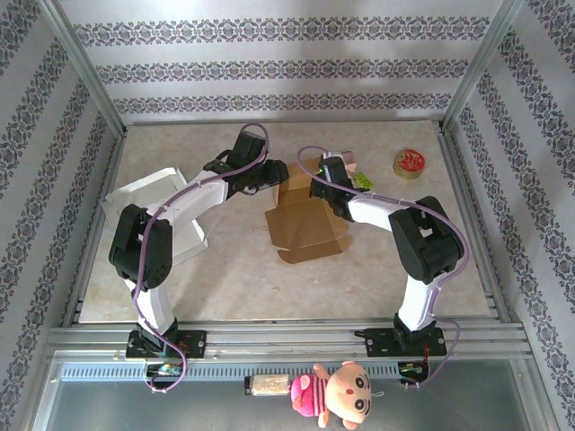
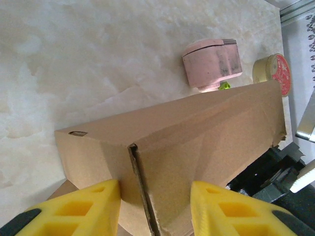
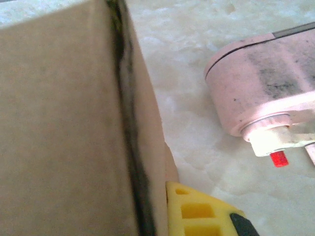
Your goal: Fold the paper box
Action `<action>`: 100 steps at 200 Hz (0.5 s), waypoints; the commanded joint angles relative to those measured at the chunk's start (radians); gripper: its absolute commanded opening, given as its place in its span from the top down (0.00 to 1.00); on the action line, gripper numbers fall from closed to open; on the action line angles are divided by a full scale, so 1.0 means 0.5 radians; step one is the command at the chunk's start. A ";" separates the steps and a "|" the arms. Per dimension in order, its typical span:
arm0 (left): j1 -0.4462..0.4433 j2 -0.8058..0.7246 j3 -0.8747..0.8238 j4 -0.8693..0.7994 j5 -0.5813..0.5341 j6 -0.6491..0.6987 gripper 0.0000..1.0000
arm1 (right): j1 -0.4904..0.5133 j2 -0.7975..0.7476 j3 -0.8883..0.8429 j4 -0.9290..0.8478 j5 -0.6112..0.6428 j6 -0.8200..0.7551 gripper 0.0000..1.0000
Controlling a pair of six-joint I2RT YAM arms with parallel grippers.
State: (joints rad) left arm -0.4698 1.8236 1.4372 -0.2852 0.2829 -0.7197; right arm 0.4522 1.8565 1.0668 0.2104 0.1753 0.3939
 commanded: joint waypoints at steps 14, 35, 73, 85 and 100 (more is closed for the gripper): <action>-0.025 -0.298 -0.125 -0.005 -0.052 0.005 0.51 | 0.018 -0.127 -0.026 -0.158 -0.222 -0.264 1.00; -0.006 -0.613 -0.276 0.021 -0.250 0.038 0.41 | -0.074 -0.366 0.076 -0.514 -0.332 -0.731 1.00; 0.022 -1.190 -0.528 -0.107 -0.778 0.234 0.32 | -0.002 -0.476 0.798 -1.841 0.018 -2.160 1.00; 0.038 -1.321 -0.581 -0.168 -0.896 0.296 0.31 | 0.098 -0.452 0.861 -2.062 0.358 -2.767 1.00; 0.055 -1.440 -0.642 -0.207 -0.982 0.338 0.30 | 0.194 -0.416 0.797 -2.096 0.618 -3.371 1.00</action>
State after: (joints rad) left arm -0.4641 1.1629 1.1751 -0.3035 -0.0452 -0.6327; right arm 0.4648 1.6371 1.4818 -0.5297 0.2245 -0.6182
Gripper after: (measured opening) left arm 0.699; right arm 0.078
